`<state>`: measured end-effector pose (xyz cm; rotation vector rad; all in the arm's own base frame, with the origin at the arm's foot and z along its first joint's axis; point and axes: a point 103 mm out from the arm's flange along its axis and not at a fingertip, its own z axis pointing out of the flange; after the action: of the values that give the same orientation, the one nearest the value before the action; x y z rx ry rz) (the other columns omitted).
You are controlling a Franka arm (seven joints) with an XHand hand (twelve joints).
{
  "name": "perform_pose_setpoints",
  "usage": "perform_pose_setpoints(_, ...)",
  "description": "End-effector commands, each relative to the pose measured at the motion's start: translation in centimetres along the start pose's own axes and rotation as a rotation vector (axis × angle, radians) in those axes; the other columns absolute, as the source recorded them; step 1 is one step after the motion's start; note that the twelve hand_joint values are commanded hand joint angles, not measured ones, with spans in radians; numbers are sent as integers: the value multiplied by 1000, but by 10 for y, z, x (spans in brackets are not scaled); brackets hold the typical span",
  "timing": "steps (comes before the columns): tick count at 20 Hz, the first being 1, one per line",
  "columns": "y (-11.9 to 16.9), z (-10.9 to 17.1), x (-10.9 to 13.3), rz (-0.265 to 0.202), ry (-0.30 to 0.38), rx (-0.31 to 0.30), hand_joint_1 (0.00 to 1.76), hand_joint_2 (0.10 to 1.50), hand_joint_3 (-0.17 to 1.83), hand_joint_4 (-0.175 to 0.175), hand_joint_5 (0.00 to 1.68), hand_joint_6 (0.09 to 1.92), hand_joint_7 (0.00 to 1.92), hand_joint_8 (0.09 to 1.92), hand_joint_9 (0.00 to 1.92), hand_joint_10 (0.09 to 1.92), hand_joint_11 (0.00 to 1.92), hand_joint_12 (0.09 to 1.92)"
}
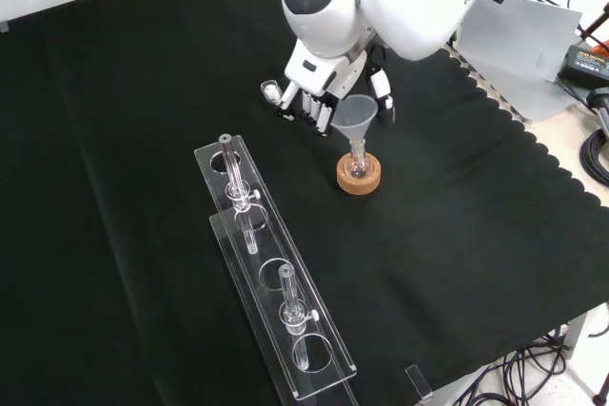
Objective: Place the funnel on the round-bottom flask.
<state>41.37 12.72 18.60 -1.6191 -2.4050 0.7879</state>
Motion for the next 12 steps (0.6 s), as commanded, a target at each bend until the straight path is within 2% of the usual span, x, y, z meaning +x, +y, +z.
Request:
perform_pose_setpoints(1, 12, -12, -10, 79, 65, -44, 745, 580, 511, 44, 840, 754, 1211, 480, 1054, 304, 0, 1503)
perform_pose_setpoints(4, 12, -14, -11, 99, 75, -53, 745, 580, 511, 44, 839, 754, 1211, 480, 1054, 304, 0, 1503)
perform_pose_setpoints(12, 2, -2, -3, 73, 71, -20, 746, 580, 511, 44, 839, 754, 1210, 480, 1053, 304, 0, 1502)
